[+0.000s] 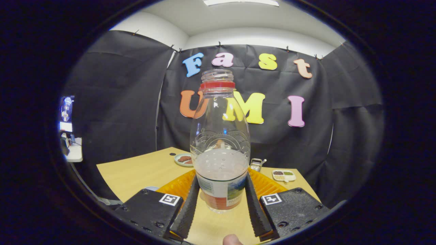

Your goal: Take the bottle from table, then pour the juice into the cup, finally place the bottle on the coaster

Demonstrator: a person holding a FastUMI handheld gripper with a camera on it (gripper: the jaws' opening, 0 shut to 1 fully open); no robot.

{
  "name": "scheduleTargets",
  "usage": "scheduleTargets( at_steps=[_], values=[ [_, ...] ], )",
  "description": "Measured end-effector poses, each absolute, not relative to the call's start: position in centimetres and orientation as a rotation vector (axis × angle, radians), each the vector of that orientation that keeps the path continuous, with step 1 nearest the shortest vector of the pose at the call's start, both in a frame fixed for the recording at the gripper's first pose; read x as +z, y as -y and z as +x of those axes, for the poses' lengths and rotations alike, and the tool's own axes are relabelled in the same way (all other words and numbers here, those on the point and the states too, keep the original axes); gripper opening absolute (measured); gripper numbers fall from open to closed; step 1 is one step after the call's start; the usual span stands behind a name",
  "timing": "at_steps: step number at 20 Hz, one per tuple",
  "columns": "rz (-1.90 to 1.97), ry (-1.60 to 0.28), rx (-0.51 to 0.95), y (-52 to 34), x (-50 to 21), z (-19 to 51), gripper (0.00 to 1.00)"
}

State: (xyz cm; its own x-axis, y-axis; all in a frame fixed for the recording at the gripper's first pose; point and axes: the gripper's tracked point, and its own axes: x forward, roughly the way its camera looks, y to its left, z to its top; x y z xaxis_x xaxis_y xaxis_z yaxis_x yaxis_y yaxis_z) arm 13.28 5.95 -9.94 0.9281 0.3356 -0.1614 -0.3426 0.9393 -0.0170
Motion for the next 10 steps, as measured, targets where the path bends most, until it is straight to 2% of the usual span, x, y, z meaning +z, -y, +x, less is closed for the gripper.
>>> scheduleTargets(
  at_steps=[5,10],
  values=[
    [0.009,-0.152,0.371,-8.4,-10.4,17.9,0.72],
    [0.031,-0.189,0.387,-10.8,-14.1,23.2,0.73]
  ],
)
